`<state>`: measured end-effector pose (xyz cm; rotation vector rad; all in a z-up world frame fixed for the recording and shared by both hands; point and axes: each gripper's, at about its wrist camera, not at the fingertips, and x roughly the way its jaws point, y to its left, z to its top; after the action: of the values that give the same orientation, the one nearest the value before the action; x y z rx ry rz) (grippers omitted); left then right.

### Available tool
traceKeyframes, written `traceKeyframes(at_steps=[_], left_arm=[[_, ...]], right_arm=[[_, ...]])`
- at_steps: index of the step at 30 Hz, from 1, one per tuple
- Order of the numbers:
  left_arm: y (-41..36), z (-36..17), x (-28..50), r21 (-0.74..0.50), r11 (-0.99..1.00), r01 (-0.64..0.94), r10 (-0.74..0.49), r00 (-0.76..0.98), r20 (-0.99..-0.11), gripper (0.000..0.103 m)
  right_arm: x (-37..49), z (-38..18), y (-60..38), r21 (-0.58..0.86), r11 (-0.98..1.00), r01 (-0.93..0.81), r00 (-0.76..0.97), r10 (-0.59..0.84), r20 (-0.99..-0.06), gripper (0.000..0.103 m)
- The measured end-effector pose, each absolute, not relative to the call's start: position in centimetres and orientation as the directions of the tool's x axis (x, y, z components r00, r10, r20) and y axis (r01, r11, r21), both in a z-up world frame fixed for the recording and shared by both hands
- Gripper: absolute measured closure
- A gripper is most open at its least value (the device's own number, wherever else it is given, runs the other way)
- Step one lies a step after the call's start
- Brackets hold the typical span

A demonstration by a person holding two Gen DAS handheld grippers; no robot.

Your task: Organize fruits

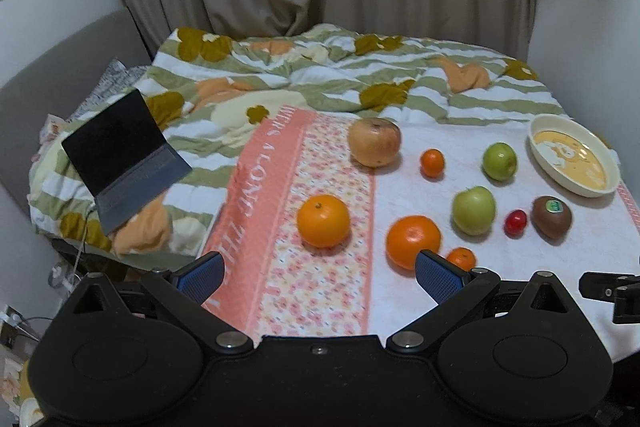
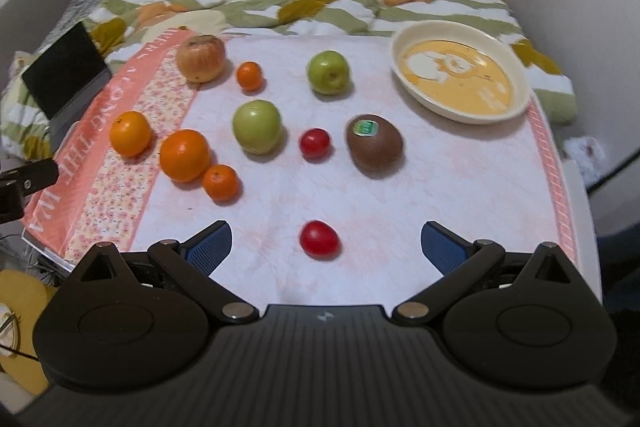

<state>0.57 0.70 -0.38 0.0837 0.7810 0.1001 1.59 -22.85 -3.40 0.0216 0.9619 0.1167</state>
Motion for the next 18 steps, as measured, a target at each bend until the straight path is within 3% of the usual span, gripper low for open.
traceKeyframes(at_steps=[5, 18], left_arm=[[2.3, -1.5, 2.3, 0.082, 0.996, -0.044, 0.088, 0.727, -0.681, 0.002], [4.8, -7.0, 7.0, 0.181, 0.969, 0.169, 0.005, 0.718, -0.696, 0.008]], right_arm=[[2.5, -4.4, -21.6, 0.085, 0.991, -0.104, 0.584, 0.13, -0.802, 0.0], [3.8, -8.2, -15.6, 0.054, 0.997, -0.06, 0.644, 0.08, -0.761, 0.0]])
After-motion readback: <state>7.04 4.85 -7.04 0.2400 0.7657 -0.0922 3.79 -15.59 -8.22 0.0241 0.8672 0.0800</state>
